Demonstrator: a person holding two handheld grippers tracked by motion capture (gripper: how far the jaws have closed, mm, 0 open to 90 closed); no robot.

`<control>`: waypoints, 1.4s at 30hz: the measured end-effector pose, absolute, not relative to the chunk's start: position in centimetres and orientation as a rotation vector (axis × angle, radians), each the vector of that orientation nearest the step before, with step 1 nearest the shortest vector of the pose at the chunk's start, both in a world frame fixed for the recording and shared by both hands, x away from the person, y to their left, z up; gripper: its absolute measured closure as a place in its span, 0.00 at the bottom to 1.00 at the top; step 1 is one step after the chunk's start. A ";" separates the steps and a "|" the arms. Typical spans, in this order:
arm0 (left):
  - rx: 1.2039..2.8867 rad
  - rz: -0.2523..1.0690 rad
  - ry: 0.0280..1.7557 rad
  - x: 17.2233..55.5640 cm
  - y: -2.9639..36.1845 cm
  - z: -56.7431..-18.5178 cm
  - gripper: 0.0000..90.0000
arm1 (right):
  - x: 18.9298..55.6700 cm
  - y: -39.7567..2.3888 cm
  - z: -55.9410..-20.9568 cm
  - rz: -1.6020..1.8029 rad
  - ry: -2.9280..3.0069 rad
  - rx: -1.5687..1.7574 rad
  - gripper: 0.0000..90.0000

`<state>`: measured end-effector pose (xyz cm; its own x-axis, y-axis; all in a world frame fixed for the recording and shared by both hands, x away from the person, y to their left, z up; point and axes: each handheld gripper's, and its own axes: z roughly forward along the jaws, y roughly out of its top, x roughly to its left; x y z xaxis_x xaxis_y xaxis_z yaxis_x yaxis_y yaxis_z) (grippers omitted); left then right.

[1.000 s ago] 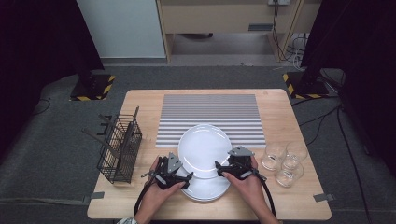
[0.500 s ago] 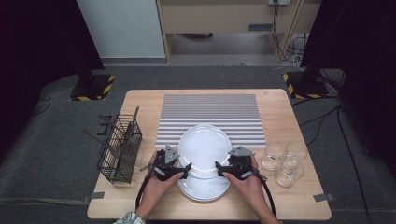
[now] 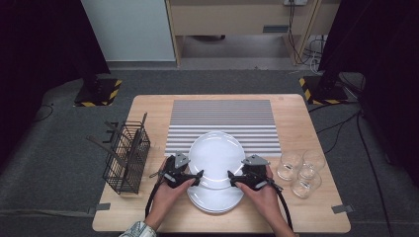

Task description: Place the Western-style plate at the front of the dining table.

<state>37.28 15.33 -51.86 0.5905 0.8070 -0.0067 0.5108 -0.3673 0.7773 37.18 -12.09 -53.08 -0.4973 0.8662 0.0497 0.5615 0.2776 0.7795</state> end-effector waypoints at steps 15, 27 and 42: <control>2.066 0.422 1.038 37.3 15.1 -52.3 0.14 | 37.3 -12.3 -53.1 1.117 2.161 1.314 0.10; 2.053 0.388 1.054 37.5 15.3 -52.3 0.15 | 37.4 -12.3 -53.1 1.122 2.166 1.321 0.10; 2.051 0.334 1.036 37.5 15.2 -52.4 0.23 | 37.3 -12.0 -53.1 1.147 2.200 1.327 0.16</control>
